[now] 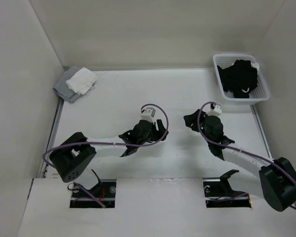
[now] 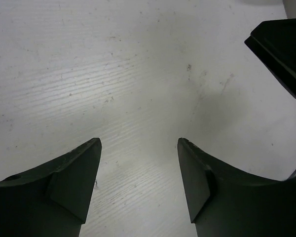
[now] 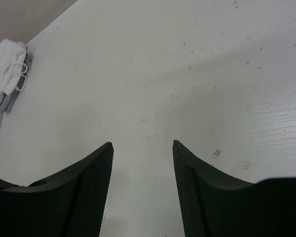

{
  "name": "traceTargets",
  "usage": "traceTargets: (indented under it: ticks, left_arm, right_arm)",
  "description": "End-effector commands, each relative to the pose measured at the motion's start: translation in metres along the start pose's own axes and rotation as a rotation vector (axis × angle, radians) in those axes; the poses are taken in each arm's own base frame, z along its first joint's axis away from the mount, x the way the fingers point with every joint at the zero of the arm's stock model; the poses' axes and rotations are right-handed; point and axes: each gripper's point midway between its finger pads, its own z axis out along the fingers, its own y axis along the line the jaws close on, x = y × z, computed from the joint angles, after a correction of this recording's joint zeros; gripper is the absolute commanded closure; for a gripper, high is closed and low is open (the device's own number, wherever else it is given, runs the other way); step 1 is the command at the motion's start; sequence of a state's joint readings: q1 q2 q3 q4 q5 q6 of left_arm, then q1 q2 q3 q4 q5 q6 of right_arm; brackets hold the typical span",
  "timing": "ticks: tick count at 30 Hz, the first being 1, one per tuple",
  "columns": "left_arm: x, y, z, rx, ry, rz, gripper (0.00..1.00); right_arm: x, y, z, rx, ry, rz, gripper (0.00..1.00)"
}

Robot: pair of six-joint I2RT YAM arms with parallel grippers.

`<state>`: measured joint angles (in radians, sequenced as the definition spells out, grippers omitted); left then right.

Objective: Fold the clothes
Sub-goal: Grab the tank top from the pile

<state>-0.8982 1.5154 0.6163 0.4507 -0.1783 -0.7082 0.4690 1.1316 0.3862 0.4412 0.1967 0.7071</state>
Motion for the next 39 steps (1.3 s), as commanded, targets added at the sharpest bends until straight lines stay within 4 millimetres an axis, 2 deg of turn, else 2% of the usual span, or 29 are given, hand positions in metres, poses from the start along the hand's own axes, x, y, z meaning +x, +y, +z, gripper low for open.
traceTargets:
  ticks: [1,3,6,7,9,10,12,13,14,15,18,19,20,23,25,28,30,32,34,36,39]
  left_arm:
    - [-0.021,-0.03,-0.008,0.105,-0.06,0.014,0.35]
    - [-0.018,-0.031,-0.007,0.115,-0.049,0.028,0.35]
    - [-0.011,-0.028,-0.012,0.118,-0.044,0.057,0.36]
    - [-0.009,-0.028,-0.014,0.124,-0.05,0.072,0.37]
    - [-0.009,-0.032,-0.02,0.156,-0.079,0.094,0.41]
    - [-0.012,-0.034,-0.022,0.173,-0.097,0.099,0.45]
    - [-0.016,-0.037,-0.027,0.193,-0.113,0.11,0.63]
    - [-0.018,-0.037,-0.029,0.192,-0.123,0.112,0.75]
    - [-0.019,-0.038,-0.031,0.194,-0.125,0.112,0.79]
    - [-0.021,-0.035,-0.032,0.19,-0.131,0.106,0.86]
    - [-0.026,-0.031,-0.035,0.184,-0.145,0.099,0.88]
    - [-0.027,-0.03,-0.036,0.181,-0.15,0.096,0.88]
    - [-0.03,-0.027,-0.037,0.177,-0.158,0.096,0.85]
    - [-0.034,-0.021,-0.038,0.168,-0.173,0.082,0.69]
    - [-0.036,-0.015,-0.037,0.161,-0.185,0.068,0.59]
    - [-0.034,-0.009,-0.032,0.15,-0.179,0.056,0.53]
    - [-0.03,-0.008,-0.029,0.148,-0.168,0.053,0.51]
    - [-0.027,-0.008,-0.025,0.147,-0.157,0.055,0.51]
    - [-0.026,-0.009,-0.023,0.152,-0.148,0.055,0.51]
    - [-0.024,-0.011,-0.022,0.164,-0.139,0.047,0.5]
    - [-0.021,-0.014,-0.019,0.185,-0.124,0.04,0.5]
  right_arm:
    - [-0.039,0.035,-0.001,-0.045,-0.088,0.02,0.47]
    - [-0.049,0.042,0.0,-0.04,-0.097,0.014,0.51]
    - [-0.074,0.054,0.002,-0.029,-0.125,-0.006,0.68]
    - [-0.086,0.053,0.004,-0.013,-0.142,-0.011,0.76]
    - [-0.108,0.05,0.008,0.019,-0.173,-0.015,0.86]
    - [-0.121,0.049,0.011,0.033,-0.191,-0.011,0.9]
    - [-0.146,0.045,0.015,0.069,-0.219,-0.018,0.96]
    - [-0.166,0.038,0.02,0.111,-0.241,-0.033,0.98]
    - [-0.178,0.03,0.023,0.143,-0.256,-0.039,0.98]
    - [-0.204,0.009,0.03,0.222,-0.284,-0.039,0.99]
    - [-0.252,-0.044,0.05,0.371,-0.325,-0.03,0.98]
    - [-0.261,-0.057,0.056,0.403,-0.328,-0.026,0.98]
    - [-0.273,-0.08,0.065,0.454,-0.33,-0.028,0.96]
    - [-0.295,-0.136,0.084,0.584,-0.325,-0.028,0.84]
    - [-0.306,-0.174,0.095,0.661,-0.324,-0.009,0.7]
    - [-0.315,-0.216,0.11,0.714,-0.32,0.016,0.51]
    - [-0.317,-0.235,0.123,0.715,-0.3,0.024,0.44]
    - [-0.317,-0.245,0.134,0.698,-0.279,0.033,0.4]
    - [-0.315,-0.249,0.145,0.672,-0.262,0.038,0.37]
    - [-0.309,-0.249,0.164,0.609,-0.217,0.027,0.34]
    - [-0.309,-0.259,0.171,0.62,-0.222,0.045,0.33]
